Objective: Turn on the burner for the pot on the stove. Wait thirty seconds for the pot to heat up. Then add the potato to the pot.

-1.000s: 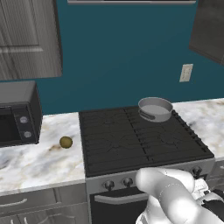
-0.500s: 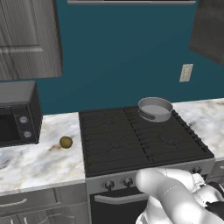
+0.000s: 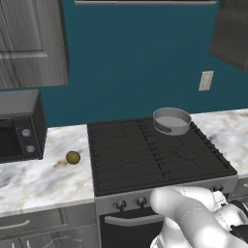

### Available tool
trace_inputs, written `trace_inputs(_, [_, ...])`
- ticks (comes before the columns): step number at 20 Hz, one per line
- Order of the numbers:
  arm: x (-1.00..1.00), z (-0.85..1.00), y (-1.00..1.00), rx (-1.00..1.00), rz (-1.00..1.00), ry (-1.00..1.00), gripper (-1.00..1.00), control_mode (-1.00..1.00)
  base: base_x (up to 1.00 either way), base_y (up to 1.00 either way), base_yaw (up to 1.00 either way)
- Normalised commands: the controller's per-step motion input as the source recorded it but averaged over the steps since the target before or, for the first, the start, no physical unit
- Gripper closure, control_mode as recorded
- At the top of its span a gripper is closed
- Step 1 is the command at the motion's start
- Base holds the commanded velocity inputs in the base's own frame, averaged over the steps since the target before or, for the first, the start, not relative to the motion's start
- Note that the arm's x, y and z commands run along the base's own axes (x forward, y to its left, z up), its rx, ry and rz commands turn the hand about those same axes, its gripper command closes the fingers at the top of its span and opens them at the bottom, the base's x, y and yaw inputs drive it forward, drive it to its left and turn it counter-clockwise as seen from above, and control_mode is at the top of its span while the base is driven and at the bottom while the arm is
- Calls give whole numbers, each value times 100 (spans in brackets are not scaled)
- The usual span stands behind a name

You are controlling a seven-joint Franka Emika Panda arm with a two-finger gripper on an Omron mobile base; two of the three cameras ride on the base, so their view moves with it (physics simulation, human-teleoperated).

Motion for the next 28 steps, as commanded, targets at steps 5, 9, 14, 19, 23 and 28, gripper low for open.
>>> trace_inputs(5, [18, 0, 0, 0, 2, 0, 100, -100, 0, 0, 0])
trace_inputs(9, [2, 0, -4, 0, 2, -3, 100, -100, 0, 0, 0])
trace_inputs(14, [1, 0, 23, 0, 1, -4, 100, -100, 0, 0, 0])
trace_inputs(19, [0, 0, 41, -3, 12, -4, 100, -100, 0, 0, 0])
trace_inputs(23, [5, 0, 19, 0, 19, 0, 100, -100, 0, 0, 0])
trace_inputs(28, [0, 0, 0, -10, 41, -15, 100, -100, 0, 0, 0])
